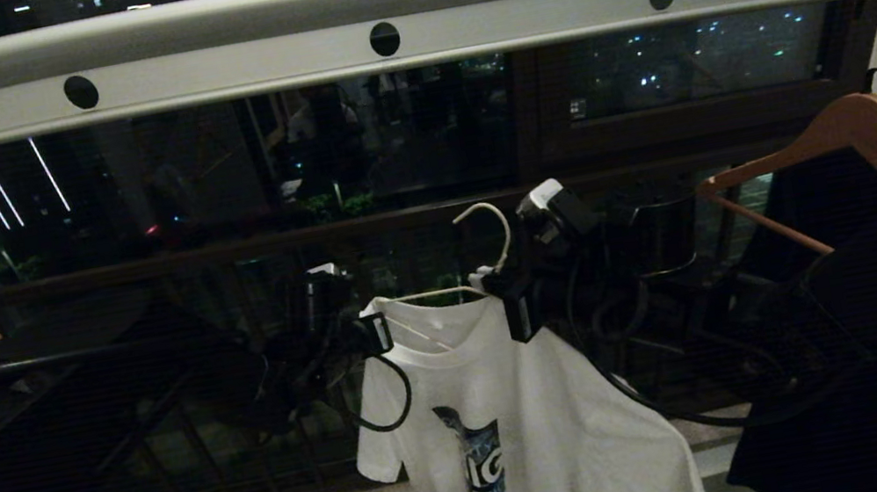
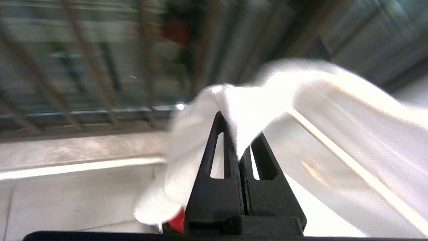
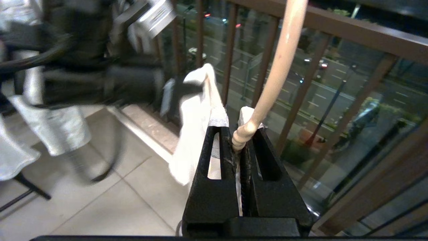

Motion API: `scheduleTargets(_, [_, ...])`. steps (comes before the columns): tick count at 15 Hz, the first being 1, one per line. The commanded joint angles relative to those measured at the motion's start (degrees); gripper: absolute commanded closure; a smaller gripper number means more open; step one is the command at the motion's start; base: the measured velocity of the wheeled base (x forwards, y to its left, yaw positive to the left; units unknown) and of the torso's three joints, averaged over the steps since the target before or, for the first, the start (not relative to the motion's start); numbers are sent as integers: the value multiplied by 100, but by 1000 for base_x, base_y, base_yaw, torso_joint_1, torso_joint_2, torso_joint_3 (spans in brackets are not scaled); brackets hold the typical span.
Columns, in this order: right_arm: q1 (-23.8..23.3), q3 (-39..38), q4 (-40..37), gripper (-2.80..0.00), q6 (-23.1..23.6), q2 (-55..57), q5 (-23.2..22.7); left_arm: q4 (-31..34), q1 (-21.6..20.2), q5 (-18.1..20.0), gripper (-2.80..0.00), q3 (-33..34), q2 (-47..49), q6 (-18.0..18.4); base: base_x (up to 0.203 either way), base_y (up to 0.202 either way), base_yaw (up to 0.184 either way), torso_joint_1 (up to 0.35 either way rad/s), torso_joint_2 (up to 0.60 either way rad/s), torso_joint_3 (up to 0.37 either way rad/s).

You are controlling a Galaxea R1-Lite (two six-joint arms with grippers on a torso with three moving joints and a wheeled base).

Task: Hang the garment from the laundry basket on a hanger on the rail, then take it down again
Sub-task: Take the clothes off the clothes rack

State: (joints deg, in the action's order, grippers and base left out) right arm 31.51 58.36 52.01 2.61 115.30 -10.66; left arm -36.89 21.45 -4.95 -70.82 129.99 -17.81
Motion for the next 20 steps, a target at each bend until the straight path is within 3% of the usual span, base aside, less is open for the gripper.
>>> scheduleTargets(1, [-18, 26, 51, 0, -52, 10, 47, -15, 26, 439, 0, 359, -253, 378, 0, 0, 0, 0, 0, 0])
scheduleTargets(3, [-22, 26, 91, 0, -120, 1, 56, -21, -32, 460, 0, 259, -229, 413, 0, 0, 0, 0, 0, 0])
scheduleTargets(5, [-22, 26, 91, 0, -120, 1, 56, -20, -388, 503, 0, 59, -309, 346, 0, 0, 0, 0, 0, 0])
scheduleTargets(7, [-22, 17, 91, 0, -120, 1, 56, -7, -593, 743, 0, -74, -381, 66, 0, 0, 0, 0, 0, 0])
scheduleTargets(8, [-22, 17, 91, 0, -120, 1, 56, 19, -745, 1078, 0, -154, -400, -211, 0, 0, 0, 0, 0, 0])
scheduleTargets(10, [-13, -18, 91, 0, -120, 2, 47, 242, -847, 1247, 0, -503, -340, -728, 0, 0, 0, 0, 0, 0])
scheduleTargets(15, [22, -46, 91, 0, -120, -27, 47, 479, -942, 1032, 0, -1210, 168, -1242, 0, 0, 0, 0, 0, 0])
scheduleTargets(18, [114, -143, 91, 0, -119, -113, 38, 488, -942, 580, 0, -1573, 381, -1315, 0, 0, 0, 0, 0, 0])
scheduleTargets(20, [278, -220, 91, 0, -107, -100, 29, 490, -941, 477, 0, -1637, 351, -1486, 0, 0, 0, 0, 0, 0])
